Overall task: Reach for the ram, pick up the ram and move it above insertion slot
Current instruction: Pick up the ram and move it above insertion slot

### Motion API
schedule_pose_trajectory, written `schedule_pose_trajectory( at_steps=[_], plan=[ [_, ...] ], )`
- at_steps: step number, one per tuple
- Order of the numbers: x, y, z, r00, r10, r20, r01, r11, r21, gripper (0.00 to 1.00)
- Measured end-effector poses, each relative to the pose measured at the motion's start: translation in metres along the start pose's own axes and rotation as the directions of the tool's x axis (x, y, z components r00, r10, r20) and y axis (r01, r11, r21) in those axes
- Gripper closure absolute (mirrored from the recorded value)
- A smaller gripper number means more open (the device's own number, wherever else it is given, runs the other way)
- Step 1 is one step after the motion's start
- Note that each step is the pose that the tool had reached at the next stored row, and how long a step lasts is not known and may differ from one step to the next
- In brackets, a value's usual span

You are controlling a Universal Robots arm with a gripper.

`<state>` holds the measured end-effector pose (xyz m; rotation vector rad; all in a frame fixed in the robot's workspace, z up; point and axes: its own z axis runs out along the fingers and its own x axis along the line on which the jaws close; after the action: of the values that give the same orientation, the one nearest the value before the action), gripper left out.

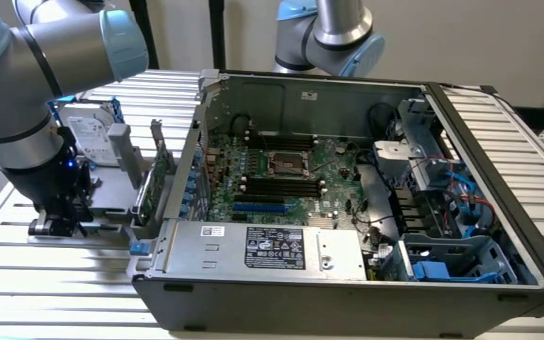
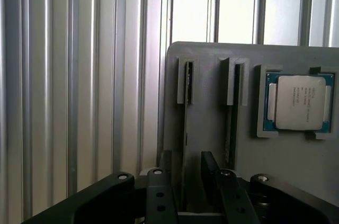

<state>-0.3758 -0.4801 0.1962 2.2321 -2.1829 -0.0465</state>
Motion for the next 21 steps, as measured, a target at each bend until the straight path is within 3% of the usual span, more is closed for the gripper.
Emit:
schedule_pose_trajectory(
  at_steps=[7,9,11,12,17,21],
  plan=[
    [0.0000,0.0001,0.0001,1.0000,0.000,0.0026,0.000,1.0000,-0.0059,0.64],
    [0.0000,0.0000,0.0001,1.0000,0.000,0.0027,0.000,1.0000,-0.0068,0.72],
    [0.0000,0.0000,0.0001,1.0000,0.000,0.0027,0.000,1.0000,-0.0075,0.72],
    [0.0000,0.0000,0.0001,1.0000,0.000,0.0027,0.000,1.0000,-0.0077,0.79],
    [0.0000,0.0000,0.0002,1.0000,0.000,0.0028,0.000,1.0000,-0.0079,0.79],
    [0.0000,0.0000,0.0001,1.0000,0.000,0.0027,0.000,1.0000,-0.0080,0.87]
  ],
)
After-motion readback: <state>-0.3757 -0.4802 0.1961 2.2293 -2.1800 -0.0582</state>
